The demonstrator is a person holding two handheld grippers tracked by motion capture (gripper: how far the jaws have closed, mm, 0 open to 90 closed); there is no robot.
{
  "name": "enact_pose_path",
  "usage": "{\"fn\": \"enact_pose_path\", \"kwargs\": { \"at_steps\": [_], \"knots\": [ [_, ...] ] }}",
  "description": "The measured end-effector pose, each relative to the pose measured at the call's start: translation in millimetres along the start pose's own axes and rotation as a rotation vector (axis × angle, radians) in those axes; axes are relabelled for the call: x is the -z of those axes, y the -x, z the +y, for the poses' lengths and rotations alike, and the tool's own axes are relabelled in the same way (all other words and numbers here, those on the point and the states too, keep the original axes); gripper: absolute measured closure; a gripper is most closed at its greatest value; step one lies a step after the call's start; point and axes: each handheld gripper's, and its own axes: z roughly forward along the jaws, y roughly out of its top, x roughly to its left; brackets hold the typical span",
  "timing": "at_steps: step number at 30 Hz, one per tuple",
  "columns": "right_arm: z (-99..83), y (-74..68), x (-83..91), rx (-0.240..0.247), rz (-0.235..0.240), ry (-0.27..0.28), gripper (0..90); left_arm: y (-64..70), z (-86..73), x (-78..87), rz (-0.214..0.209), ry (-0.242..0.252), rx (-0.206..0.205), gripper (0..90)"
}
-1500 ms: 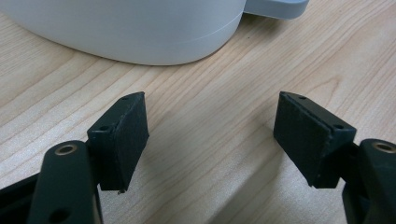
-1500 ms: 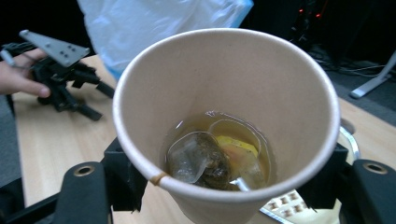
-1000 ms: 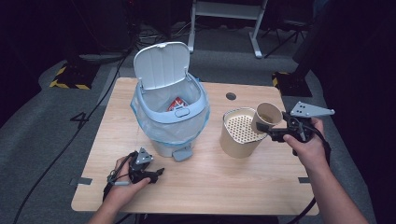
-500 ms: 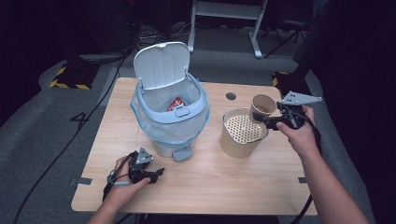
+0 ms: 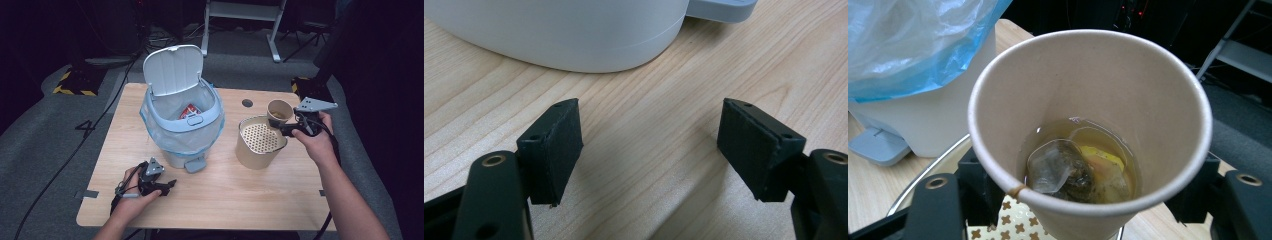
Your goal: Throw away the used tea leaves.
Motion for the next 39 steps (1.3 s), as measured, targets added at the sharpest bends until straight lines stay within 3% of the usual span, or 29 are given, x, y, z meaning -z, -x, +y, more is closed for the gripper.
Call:
{"fn": "enact_pose_path", "kwargs": {
  "at_steps": [5,6,7,8,9,10,11,15,16,17,18,19,22,23,24,27,28,29,30,31,32,33,34,35,36,37,39],
  "knots": [
    [1.8,-2.5,0.5,0.099,-0.045,-0.010,31.1,0.3,-0.1,0.0,0.001,0.001,0.000,26.3],
    [3.5,-6.3,0.0,0.192,-0.074,-0.045,31.1,0.3,-0.1,0.1,0.002,0.001,-0.001,26.4],
    [4.1,-8.7,-0.6,0.234,-0.087,-0.063,31.1,0.3,-0.1,0.1,0.002,0.001,-0.001,26.3],
    [4.1,-8.7,-0.6,0.234,-0.087,-0.063,31.1,0.4,-0.2,0.0,0.000,0.002,0.001,26.3],
    [4.7,-11.3,-1.1,0.277,-0.102,-0.077,31.2,0.3,-0.1,0.1,0.001,0.001,0.000,26.3],
    [5.2,-14.0,-1.6,0.326,-0.119,-0.090,31.2,0.3,-0.2,0.2,0.004,0.001,-0.001,26.3],
    [6.6,-19.5,-2.6,0.430,-0.166,-0.124,31.4,0.6,-0.5,0.3,0.007,0.003,0.001,26.3],
    [10.6,-28.3,-4.3,0.650,-0.266,-0.201,31.8,0.9,-0.9,1.0,0.005,-0.001,0.003,26.4],
    [10.6,-28.3,-4.3,0.650,-0.266,-0.201,31.8,0.9,-0.9,1.0,0.005,-0.001,0.003,26.3],
    [11.6,-31.6,-5.8,0.728,-0.303,-0.233,31.8,1.0,-1.2,1.2,0.005,-0.001,0.002,26.3],
    [11.6,-31.6,-5.8,0.728,-0.303,-0.233,31.8,1.0,-1.2,1.2,0.005,-0.001,0.002,26.4],
    [11.7,-34.9,-8.2,0.839,-0.345,-0.278,31.8,1.2,-1.3,1.3,0.004,0.000,0.004,26.3],
    [9.2,-42.0,-12.2,1.009,-0.419,-0.354,31.9,1.1,-1.3,1.3,0.004,-0.001,0.004,26.3],
    [9.2,-42.0,-12.2,1.009,-0.419,-0.354,31.9,1.1,-1.3,1.3,0.004,-0.001,0.004,26.3],
    [6.5,-47.1,-15.6,1.117,-0.469,-0.397,31.9,1.1,-1.3,1.3,0.004,-0.001,0.004,26.3],
    [2.1,-53.7,-20.5,1.291,-0.545,-0.446,31.9,1.1,-1.3,1.3,0.004,-0.001,0.004,26.3],
    [2.1,-53.7,-20.5,1.291,-0.545,-0.446,31.9,1.1,-1.3,1.3,0.004,-0.001,0.004,26.3],
    [1.4,-55.2,-21.9,1.344,-0.567,-0.458,31.9,1.1,-1.3,1.3,0.003,-0.001,0.004,26.3],
    [-0.1,-57.6,-24.4,1.448,-0.613,-0.480,31.9,1.1,-1.3,1.3,0.003,-0.001,0.004,26.3],
    [-0.3,-58.8,-25.0,1.497,-0.637,-0.493,31.9,1.1,-1.3,1.3,0.003,0.000,0.004,26.3],
    [-0.3,-58.8,-25.0,1.497,-0.637,-0.493,31.9,1.1,-1.3,1.3,0.003,0.000,0.004,26.3],
    [-0.6,-60.0,-25.6,1.540,-0.662,-0.505,31.9,1.1,-1.3,1.3,0.003,-0.001,0.004,26.3],
    [-0.5,-61.0,-26.0,1.592,-0.685,-0.514,31.9,1.1,-1.3,1.3,0.003,-0.001,0.004,26.2],
    [-0.7,-63.2,-25.8,1.678,-0.738,-0.525,31.8,1.1,-1.3,1.3,0.003,-0.001,0.004,26.2],
    [-0.7,-63.2,-25.8,1.678,-0.738,-0.525,31.8,1.1,-1.3,1.3,0.003,-0.001,0.004,26.2],
    [-0.2,-65.0,-25.1,1.745,-0.766,-0.524,31.7,1.1,-1.3,1.3,0.003,-0.001,0.003,26.2],
    [-0.8,-67.1,-24.8,1.797,-0.786,-0.525,31.6,1.1,-1.3,1.3,0.004,0.000,0.003,26.2]
  ]
}}
